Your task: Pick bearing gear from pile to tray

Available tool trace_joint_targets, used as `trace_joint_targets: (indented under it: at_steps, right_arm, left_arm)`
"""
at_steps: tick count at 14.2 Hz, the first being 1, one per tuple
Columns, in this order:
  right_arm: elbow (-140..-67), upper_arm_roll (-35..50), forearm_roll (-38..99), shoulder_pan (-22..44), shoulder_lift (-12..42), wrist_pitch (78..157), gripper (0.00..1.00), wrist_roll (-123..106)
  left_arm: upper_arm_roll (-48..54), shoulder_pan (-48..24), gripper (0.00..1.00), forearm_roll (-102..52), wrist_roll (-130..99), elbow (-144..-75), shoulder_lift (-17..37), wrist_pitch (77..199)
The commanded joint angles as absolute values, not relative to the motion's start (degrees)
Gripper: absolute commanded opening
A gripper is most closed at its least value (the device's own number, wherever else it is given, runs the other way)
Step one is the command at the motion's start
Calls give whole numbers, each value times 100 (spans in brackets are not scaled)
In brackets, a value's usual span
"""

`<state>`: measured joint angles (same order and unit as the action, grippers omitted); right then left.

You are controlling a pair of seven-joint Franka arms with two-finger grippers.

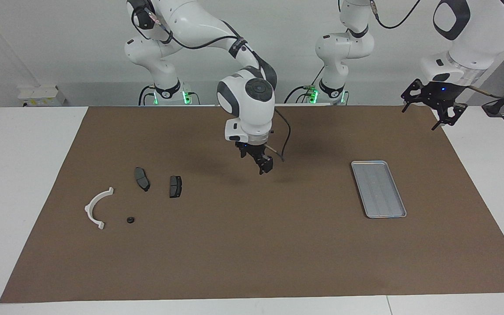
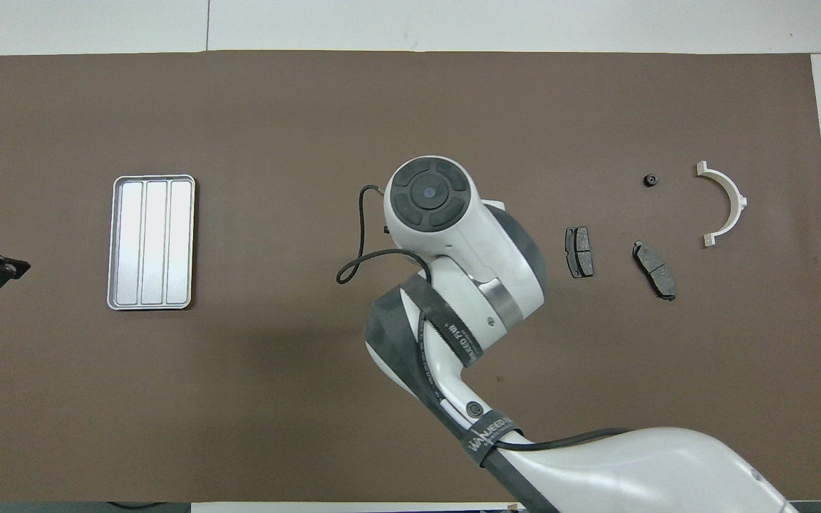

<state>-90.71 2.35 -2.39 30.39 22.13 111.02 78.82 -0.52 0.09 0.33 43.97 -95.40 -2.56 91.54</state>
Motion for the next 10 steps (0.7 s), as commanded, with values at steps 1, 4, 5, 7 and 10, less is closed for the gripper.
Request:
trace_joint_targets:
  at_steps: [1,4,5,7,10]
  right_arm:
    - [-9132,281,-272,2638,1847,10750,100,6824]
    - [-9132,264,-325,2225,1644,10530,100,5402]
    - [-9132,255,-325,2050,1591,10503,100,4805]
    - [-9132,255,-334,1611,1547,10485,100,3749]
    - [-9149,264,-334,987,1556,10520,100,2456]
  left_arm:
    - [-62,-368,100,-18,2679,-9800,-457,9491]
    - [-62,-816,100,0,242,-9896,-457,9711]
    - [-53,-835,100,-9,133,-9966,-474,9747]
    - [-26,-1123,100,-9,-444,-10307,-623,9852]
    - [-26,-1677,100,-9,-1764,-10879,-834,10641]
